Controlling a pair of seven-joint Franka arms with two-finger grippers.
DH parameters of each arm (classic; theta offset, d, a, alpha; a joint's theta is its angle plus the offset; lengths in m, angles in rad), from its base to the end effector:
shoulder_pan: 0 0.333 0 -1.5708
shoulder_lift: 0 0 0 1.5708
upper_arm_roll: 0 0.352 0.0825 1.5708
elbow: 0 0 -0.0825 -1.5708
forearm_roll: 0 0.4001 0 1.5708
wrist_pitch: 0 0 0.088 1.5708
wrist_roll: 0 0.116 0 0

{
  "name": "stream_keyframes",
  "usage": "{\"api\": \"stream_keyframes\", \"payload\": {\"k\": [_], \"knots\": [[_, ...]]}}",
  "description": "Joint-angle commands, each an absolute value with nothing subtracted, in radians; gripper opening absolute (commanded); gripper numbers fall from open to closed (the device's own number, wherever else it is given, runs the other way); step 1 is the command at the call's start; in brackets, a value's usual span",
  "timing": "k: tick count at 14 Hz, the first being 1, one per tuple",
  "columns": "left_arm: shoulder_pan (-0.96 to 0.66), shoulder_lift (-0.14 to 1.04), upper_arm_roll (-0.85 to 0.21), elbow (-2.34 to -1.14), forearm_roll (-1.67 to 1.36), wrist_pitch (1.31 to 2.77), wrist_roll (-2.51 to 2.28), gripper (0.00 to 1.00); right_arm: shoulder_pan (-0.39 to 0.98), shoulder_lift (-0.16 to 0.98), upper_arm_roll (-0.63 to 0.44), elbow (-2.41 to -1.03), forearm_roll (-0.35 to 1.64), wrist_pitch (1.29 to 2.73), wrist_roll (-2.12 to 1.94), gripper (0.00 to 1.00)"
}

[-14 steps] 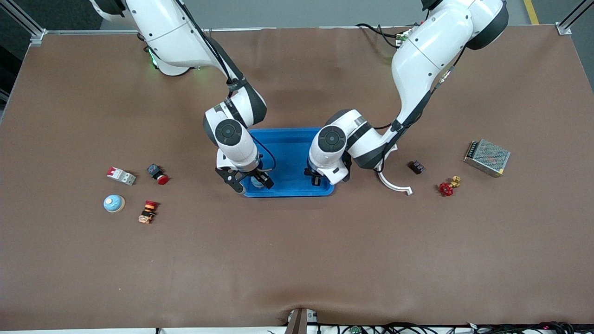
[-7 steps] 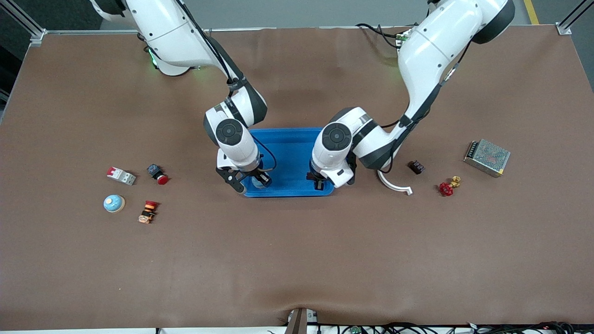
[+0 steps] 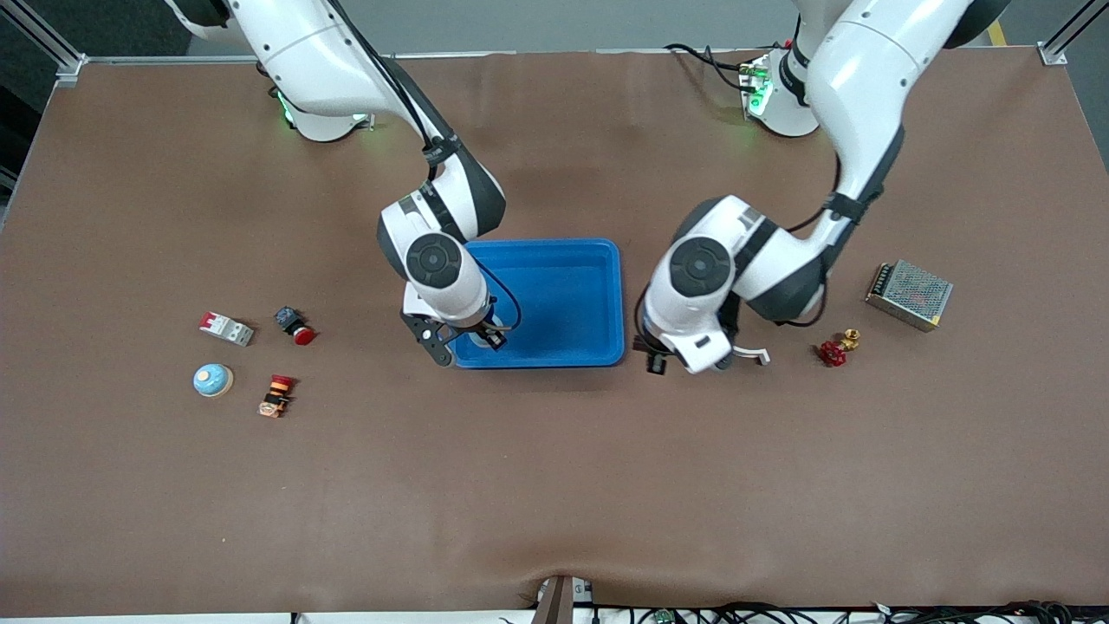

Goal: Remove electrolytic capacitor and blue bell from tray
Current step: 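Carry the bell toward the breaker while the left gripper carries the capacitor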

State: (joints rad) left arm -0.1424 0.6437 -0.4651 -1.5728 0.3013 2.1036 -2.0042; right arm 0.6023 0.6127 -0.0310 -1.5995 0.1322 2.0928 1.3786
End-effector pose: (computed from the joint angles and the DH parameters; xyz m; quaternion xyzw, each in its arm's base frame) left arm 0.6317 -0.3555 0.3019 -0.7919 -0.6103 0.0137 0.0150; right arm 0.5947 0.3947 0.2750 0.9031 -0.4227 -0.0714 0.0231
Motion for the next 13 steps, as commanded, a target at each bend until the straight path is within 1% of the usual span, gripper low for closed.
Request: {"api": "stream_keyframes", "payload": {"k": [1,2,4,5,7,8,10,13], "knots": [[-0.106,0.643,-0.468,-1.595,0.316,2.089,-1.935,0.0,0.476,0.623,-0.021,-1.439,0.242,1.782,1.117,0.0],[-0.103,0.649,-0.465,-1.595,0.321,2.089,-1.913,0.0,0.431,0.615,-0.023,-1.433,0.268,1.707,1.015,0.0],[-0.063,0.65,-0.463,-1.6,0.322,2.089,-1.853,0.0,0.382,0.611,-0.026,-1.427,0.25,1.625,0.887,0.0],[-0.051,0.649,-0.462,-1.606,0.321,2.089,-1.826,0.0,0.38,0.601,-0.031,-1.427,0.195,1.599,0.815,0.0],[-0.006,0.656,-0.462,-1.608,0.322,2.089,-1.778,0.0,0.382,0.598,-0.028,-1.427,-0.042,1.519,0.635,0.0],[0.004,0.664,-0.462,-1.608,0.325,2.089,-1.758,0.0,0.373,0.597,-0.028,-1.427,-0.111,1.491,0.529,0.0],[0.044,0.69,-0.462,-1.605,0.363,2.106,-1.75,0.0,0.306,0.575,-0.031,-1.427,-0.146,1.459,0.268,0.0],[0.103,0.722,-0.462,-1.605,0.374,2.183,-1.726,0.0,0.198,0.549,-0.031,-1.437,-0.158,1.454,-0.012,0.0]]}}
